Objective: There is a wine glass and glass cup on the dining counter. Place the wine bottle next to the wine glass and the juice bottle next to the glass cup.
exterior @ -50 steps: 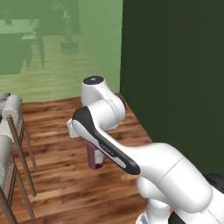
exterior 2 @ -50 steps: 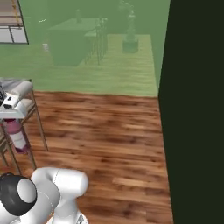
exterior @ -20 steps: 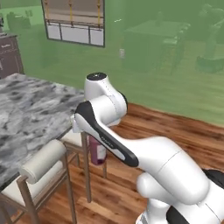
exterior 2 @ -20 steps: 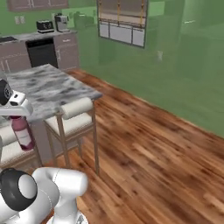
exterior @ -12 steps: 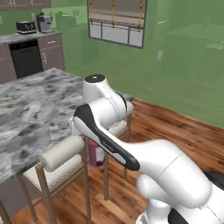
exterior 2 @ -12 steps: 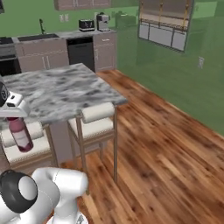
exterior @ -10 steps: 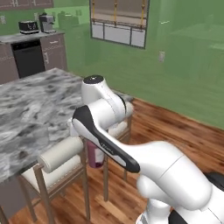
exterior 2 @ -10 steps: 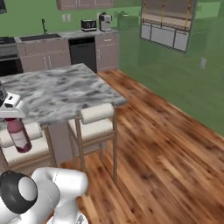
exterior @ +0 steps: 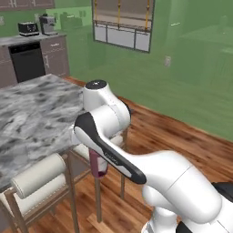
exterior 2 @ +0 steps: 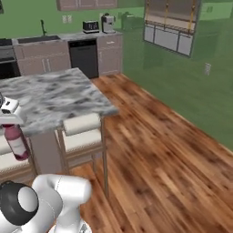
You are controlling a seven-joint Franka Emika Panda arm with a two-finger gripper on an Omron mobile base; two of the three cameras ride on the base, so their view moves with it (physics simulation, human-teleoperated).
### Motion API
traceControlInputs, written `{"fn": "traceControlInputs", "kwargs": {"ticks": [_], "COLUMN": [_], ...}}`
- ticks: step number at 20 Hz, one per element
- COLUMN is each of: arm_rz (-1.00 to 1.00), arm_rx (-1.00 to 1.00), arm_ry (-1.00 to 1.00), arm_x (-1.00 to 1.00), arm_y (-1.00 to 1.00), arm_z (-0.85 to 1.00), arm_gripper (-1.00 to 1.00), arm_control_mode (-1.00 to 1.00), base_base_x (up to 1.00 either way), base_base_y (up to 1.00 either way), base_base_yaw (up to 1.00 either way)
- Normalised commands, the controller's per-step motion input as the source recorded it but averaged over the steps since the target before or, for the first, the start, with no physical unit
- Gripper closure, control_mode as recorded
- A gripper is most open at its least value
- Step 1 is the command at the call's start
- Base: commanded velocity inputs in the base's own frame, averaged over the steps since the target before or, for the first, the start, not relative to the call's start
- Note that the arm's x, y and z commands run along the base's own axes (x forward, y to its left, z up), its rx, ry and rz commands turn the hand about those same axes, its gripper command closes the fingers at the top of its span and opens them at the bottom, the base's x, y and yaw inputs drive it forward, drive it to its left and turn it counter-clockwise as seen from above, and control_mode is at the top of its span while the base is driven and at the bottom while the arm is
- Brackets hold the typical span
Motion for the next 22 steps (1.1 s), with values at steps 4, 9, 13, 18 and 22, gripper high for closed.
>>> {"fn": "traceControlInputs", "kwargs": {"ticks": [4,9,13,18,22], "arm_rz": [0.0,0.0,0.0,0.0,0.0], "arm_rx": [0.0,0.0,0.0,0.0,0.0], "arm_ry": [0.0,0.0,0.0,0.0,0.0], "arm_x": [0.0,0.0,0.0,0.0,0.0], "arm_y": [0.0,0.0,0.0,0.0,0.0], "arm_z": [0.0,0.0,0.0,0.0,0.0], "arm_gripper": [1.0,1.0,1.0,1.0,1.0], "arm_control_mode": [1.0,1.0,1.0,1.0,1.0], "base_base_x": [0.48,0.57,0.55,0.53,0.56], "base_base_y": [-0.39,-0.11,-0.07,-0.09,-0.12], "base_base_yaw": [0.08,0.42,0.54,0.51,0.38]}}
